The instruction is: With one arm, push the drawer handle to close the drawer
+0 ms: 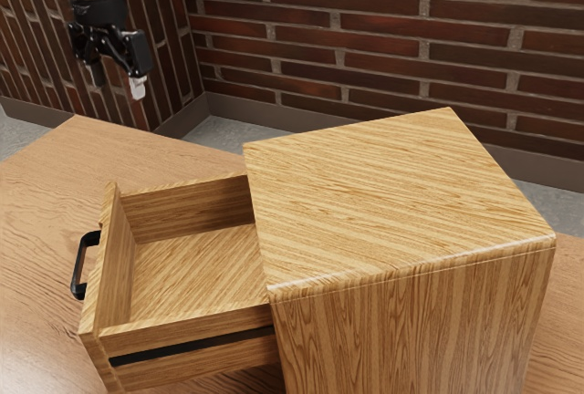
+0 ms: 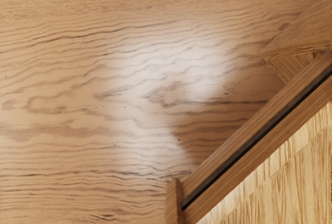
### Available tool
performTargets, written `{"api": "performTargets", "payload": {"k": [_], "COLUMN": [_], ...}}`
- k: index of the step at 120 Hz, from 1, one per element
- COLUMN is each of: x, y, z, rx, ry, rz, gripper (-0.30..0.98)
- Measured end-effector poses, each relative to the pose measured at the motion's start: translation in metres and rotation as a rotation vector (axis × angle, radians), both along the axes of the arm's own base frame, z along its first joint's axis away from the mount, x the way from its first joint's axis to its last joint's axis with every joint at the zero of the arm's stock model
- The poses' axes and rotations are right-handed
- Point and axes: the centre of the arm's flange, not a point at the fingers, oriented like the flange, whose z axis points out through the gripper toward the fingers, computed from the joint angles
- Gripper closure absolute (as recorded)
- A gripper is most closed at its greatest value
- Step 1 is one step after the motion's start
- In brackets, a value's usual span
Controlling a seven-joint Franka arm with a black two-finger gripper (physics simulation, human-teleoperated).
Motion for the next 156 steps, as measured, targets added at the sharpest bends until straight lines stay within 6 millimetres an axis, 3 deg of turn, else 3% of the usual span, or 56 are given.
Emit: {"api": "performTargets", "payload": {"k": [27,47,59,73,86,102,156], "x": [0.002,-0.009,-0.027,-0.051,-0.070,-0.095,-0.157], "y": [-0.009,-0.002,0.010,0.010,0.008,0.003,-0.005], "z": [0.005,0.009,0.016,0.018,0.011,-0.005,-0.052], "rx": [0.003,0.007,0.011,0.022,0.036,0.052,0.081], "ry": [-0.024,-0.024,-0.032,-0.037,-0.027,-0.027,-0.061], "rz": [-0.032,-0.024,-0.002,-0.004,-0.016,-0.060,-0.276], "gripper": [0.00,0.01,0.18,0.43,0.60,0.70,0.78]}}
